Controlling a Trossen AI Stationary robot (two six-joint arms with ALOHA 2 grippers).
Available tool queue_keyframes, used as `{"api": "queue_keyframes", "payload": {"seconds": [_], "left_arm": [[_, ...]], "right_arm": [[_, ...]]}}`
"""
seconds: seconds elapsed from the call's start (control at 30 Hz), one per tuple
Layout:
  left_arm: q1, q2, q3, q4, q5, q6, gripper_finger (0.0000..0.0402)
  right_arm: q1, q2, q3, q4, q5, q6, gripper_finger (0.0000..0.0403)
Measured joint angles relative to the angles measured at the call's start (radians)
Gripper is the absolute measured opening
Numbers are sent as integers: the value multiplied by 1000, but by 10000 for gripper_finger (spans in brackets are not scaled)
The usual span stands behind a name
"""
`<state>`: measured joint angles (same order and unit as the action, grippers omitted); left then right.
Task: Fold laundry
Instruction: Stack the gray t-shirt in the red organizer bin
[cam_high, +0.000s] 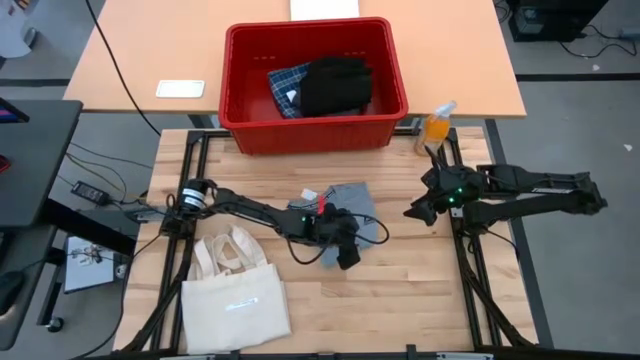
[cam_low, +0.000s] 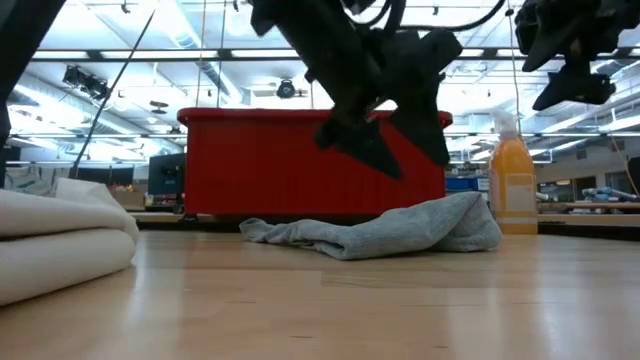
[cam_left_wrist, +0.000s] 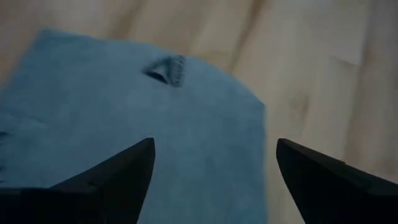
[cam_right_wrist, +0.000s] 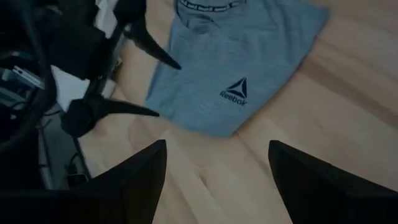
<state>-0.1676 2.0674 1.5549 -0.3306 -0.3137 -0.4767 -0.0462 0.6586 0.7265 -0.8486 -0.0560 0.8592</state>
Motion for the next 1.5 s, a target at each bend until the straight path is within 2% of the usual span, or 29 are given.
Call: {"api": "queue_keyframes", "payload": {"seconds": [0.17,0.33,0.67,0.87,1.0,1.17,1.33,1.5], "left_arm": [[-11,-1,76,-160,-112,-21,341],[-43,16,143,-175,-176,33,341],[-73,207,336,-186,-195,23,340],[-75,320,496,-386,-256,98,340],[-64,354,510,-461,-280,103,340],[-44,370,514,-463,-208,95,340],[-24,368,514,-460,-201,96,337],[11,368,514,-549,-197,69,292]], "right_arm": [[41,-6,0,24,37,-15,287],[75,-6,0,84,43,-14,287],[99,-5,0,69,137,11,287],[99,-6,0,65,134,21,287],[99,-6,0,64,134,20,287],[99,-5,0,62,134,21,287],[99,-6,0,62,134,21,287],[99,-6,0,61,134,20,287]]}}
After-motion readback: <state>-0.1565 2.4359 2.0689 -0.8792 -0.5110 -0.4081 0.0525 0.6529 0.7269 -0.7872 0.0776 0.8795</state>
